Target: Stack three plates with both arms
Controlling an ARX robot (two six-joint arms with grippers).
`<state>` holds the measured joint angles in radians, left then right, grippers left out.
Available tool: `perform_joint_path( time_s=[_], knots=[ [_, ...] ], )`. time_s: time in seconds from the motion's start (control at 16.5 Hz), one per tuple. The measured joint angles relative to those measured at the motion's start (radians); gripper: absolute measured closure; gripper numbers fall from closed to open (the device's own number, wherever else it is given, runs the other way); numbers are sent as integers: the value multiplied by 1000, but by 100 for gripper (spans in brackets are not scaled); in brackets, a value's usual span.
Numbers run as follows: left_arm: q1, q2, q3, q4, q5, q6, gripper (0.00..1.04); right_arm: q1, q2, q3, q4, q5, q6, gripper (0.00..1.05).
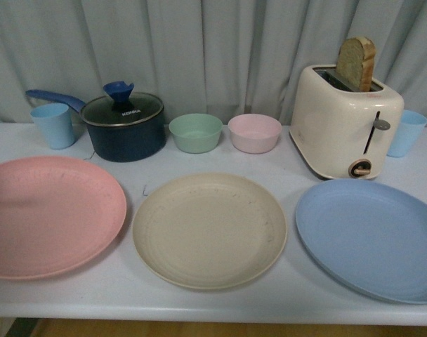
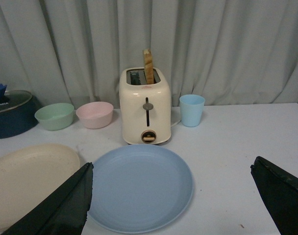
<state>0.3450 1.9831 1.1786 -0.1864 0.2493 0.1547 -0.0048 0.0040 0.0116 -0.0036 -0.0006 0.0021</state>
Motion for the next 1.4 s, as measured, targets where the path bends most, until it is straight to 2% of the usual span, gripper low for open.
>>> perform_joint_path(
  time_s=[0.24, 0.43, 0.67, 1.03, 1.4],
  knots=[
    [-113, -185, -18, -34, -3, -122, 102, 0, 0, 0, 0, 0, 0, 6],
    [-268, -247, -18, -29, -28, -231, 102, 0, 0, 0, 0, 0, 0, 6],
    [-417, -164, 33, -48, -154, -425, 102, 0, 0, 0, 0, 0, 0, 6],
    [-514, -40, 72, -70, -203, -591, 102, 0, 0, 0, 0, 0, 0, 6],
    [-554, -39, 13, -18, -197, -623, 102, 0, 0, 0, 0, 0, 0, 6]
  ],
)
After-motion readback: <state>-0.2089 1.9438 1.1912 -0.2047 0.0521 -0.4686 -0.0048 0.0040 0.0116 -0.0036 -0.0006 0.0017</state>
